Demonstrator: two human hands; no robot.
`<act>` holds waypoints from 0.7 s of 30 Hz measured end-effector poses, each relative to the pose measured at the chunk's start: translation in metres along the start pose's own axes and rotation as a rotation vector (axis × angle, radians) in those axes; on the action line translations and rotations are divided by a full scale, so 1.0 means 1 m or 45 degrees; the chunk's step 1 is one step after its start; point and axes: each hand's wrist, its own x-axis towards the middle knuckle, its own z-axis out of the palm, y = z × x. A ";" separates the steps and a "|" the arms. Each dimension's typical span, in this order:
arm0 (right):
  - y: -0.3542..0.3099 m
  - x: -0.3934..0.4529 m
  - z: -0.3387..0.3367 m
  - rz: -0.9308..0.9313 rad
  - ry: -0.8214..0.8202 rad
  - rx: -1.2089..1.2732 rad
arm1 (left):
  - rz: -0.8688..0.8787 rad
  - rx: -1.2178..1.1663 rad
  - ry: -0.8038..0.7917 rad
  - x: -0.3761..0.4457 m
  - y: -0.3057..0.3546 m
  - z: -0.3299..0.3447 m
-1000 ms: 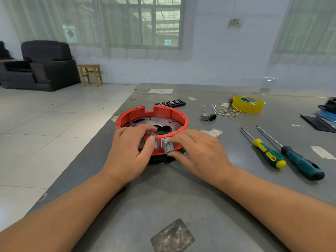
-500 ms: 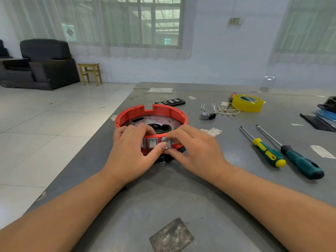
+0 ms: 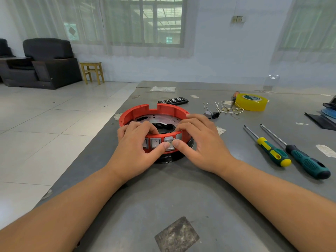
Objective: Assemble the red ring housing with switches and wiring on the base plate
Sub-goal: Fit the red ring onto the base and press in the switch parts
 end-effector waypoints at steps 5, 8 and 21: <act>-0.003 0.003 0.001 -0.019 -0.029 0.148 | -0.027 -0.029 -0.078 -0.001 -0.001 -0.006; -0.005 0.005 -0.001 -0.001 -0.097 0.160 | -0.049 -0.056 -0.112 0.000 0.000 -0.008; -0.005 0.009 -0.002 0.043 -0.130 0.249 | -0.137 -0.135 -0.118 0.002 0.007 -0.004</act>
